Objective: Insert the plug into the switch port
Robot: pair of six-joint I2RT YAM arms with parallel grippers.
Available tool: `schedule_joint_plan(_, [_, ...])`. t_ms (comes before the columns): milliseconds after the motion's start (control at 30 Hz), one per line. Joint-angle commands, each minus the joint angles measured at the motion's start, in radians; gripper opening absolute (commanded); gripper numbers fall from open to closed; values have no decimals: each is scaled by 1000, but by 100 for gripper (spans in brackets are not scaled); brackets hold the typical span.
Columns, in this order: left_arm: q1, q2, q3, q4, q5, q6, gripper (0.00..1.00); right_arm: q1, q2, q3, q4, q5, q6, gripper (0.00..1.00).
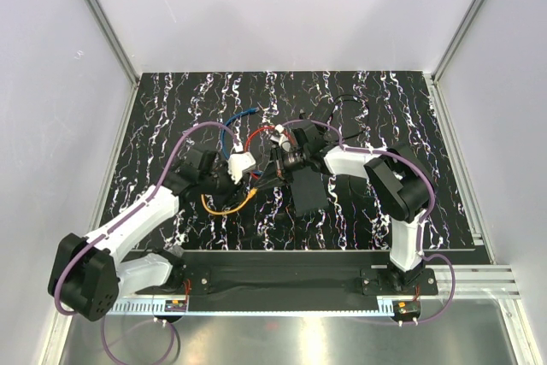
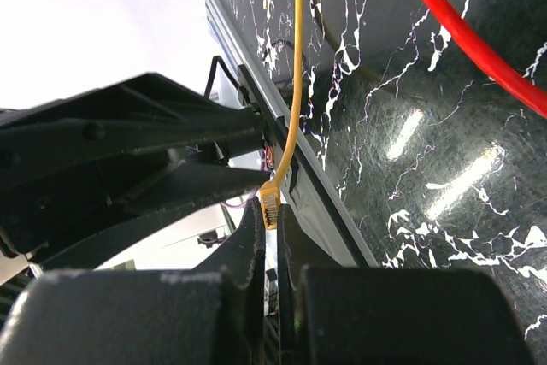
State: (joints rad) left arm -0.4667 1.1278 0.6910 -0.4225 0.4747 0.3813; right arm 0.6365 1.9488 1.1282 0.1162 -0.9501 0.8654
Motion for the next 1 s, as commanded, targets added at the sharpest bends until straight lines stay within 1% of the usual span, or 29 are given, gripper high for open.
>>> schedule_joint_plan(0, [-9, 4, 2, 67, 38, -56, 41, -9, 2, 1, 49, 24, 26, 0])
schedule_joint_plan(267, [-30, 27, 4, 94, 56, -119, 39, -9, 4, -7, 59, 36, 34, 0])
schedule_joint_plan(367, [-39, 46, 8, 102, 41, -122, 36, -9, -2, -7, 73, 27, 38, 0])
schedule_joint_plan(467, [-41, 67, 16, 114, 31, -122, 31, -9, -10, -10, 65, 30, 32, 0])
schedule_joint_plan(600, [-39, 104, 41, 91, 27, -119, 16, -11, -13, -16, 56, 28, 26, 0])
schedule_joint_plan(633, [-39, 105, 42, 87, 25, -116, 8, -12, -13, -16, 54, 27, 24, 0])
schedule_joint_plan(667, [-39, 104, 41, 88, 15, -113, 2, -14, -13, -16, 53, 27, 23, 0])
schedule_joint_plan(700, [-41, 102, 41, 90, 15, -111, 0, -14, -11, -15, 48, 24, 21, 0])
schedule_joint_plan(733, [-39, 105, 42, 84, 18, -107, 0, -15, -11, -13, 42, 25, 11, 0])
schedule_joint_plan(767, [-41, 107, 50, 76, 22, -93, 0, -17, -10, -7, 22, 24, 0, 5])
schedule_joint_plan(800, [-41, 119, 56, 68, 21, -85, 0, -23, -10, -5, 11, 24, -9, 16])
schedule_joint_plan(833, [-39, 136, 73, 42, 31, -52, 0, -38, -13, -8, -6, 25, -31, 35])
schedule_joint_plan(867, [-39, 136, 73, 30, 30, -33, 0, -38, -14, -10, -21, 25, -42, 41])
schedule_joint_plan(967, [-39, 176, 94, -4, 27, 19, 0, -96, -33, 1, -100, 20, -143, 52])
